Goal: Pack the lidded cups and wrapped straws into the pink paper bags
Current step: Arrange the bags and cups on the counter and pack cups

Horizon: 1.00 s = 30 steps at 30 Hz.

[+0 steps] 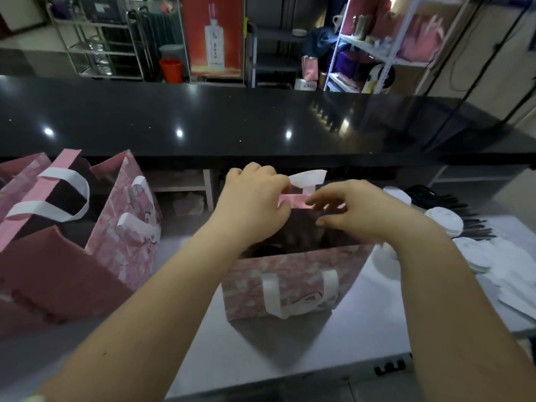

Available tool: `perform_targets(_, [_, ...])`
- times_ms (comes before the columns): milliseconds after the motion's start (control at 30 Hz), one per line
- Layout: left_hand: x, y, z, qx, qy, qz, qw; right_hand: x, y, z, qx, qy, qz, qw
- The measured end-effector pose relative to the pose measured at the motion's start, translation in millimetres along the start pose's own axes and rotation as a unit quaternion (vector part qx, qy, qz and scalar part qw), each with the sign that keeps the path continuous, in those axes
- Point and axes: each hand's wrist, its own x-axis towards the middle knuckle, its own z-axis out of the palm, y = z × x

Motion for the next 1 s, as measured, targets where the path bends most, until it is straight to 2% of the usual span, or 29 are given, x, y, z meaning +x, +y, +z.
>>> perform_targets(167, [49.4, 35.7, -15.6, 0.021, 0.02, 0.064, 0.998, -10.5, 19.2, -35.8, -0.008, 0.061, 0.036, 0.997])
perform_targets(433, [126.0, 105.2, 15.2, 0.032, -0.054, 0.141, 0.988, -18.3, 82.4, -71.6, -0.005, 0.166, 0.091, 0.982])
perform_targets(567, [160.4, 115.1, 42.1, 0.068, -0.088, 0.149, 0.983, -6.7, 115.9, -77.7, -0.016, 0.159, 0.093, 0.983])
perform_targets(733, [184.3, 138.5, 80.6, 0.036, -0.127, 0.12, 0.984, -0.5, 167.4, -80.0, -0.014, 0.13, 0.097, 0.987])
perform_targets(1000, [204.0, 193.0, 139.1, 0.022, -0.203, 0.128, 0.971, -5.5, 258.6, -77.5, -0.071, 0.053, 0.116, 0.989])
